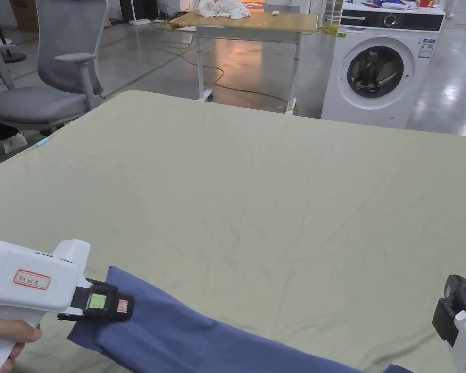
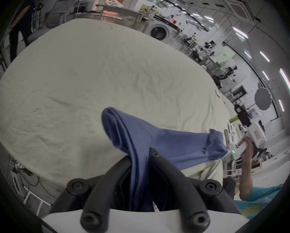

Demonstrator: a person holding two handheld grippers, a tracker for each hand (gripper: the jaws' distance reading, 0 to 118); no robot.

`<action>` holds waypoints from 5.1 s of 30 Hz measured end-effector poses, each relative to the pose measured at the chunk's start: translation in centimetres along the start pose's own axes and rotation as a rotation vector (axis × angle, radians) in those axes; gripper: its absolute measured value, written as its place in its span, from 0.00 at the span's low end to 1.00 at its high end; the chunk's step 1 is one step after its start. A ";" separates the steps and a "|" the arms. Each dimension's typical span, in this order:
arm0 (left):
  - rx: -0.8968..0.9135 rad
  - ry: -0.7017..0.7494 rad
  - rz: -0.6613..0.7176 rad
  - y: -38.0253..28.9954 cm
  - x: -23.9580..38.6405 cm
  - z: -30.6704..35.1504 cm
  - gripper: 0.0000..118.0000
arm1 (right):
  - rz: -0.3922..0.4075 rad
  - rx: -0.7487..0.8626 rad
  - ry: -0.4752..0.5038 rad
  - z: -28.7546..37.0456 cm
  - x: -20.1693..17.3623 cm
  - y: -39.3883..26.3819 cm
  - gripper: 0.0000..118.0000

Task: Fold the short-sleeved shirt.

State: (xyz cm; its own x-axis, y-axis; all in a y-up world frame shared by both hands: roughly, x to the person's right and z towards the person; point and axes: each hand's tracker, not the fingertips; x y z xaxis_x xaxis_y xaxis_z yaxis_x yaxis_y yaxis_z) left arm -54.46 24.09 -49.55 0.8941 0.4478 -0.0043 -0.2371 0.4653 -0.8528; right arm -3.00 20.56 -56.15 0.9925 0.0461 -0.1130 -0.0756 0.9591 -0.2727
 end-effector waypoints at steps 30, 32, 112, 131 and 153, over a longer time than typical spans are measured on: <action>-0.256 -0.123 -0.075 -3.1 14.4 -19.9 0.39 | -0.023 -0.068 -0.042 1.2 2.0 -2.5 0.00; -0.219 -0.183 -0.049 -2.5 14.5 -18.6 0.46 | -0.023 -0.065 -0.039 1.1 2.0 -2.4 0.00; -0.030 -0.187 -0.019 1.6 1.3 -5.2 0.05 | -0.092 -0.107 -0.008 1.6 3.4 -3.1 0.00; -0.163 0.071 -0.315 1.2 14.9 -5.6 0.05 | -0.087 -0.091 0.016 2.1 3.2 -2.8 0.00; -0.337 0.041 -0.340 -4.5 24.7 -20.9 0.06 | -0.075 -0.106 0.003 2.1 3.3 -2.9 0.00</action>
State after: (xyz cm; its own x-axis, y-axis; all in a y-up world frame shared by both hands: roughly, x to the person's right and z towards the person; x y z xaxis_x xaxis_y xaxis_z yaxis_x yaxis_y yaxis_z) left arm -23.36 17.16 -56.76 0.9155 0.2793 0.2894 0.2016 0.3040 -0.9311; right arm 0.74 18.48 -53.71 0.9955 -0.0257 -0.0917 -0.0112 0.9248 -0.3802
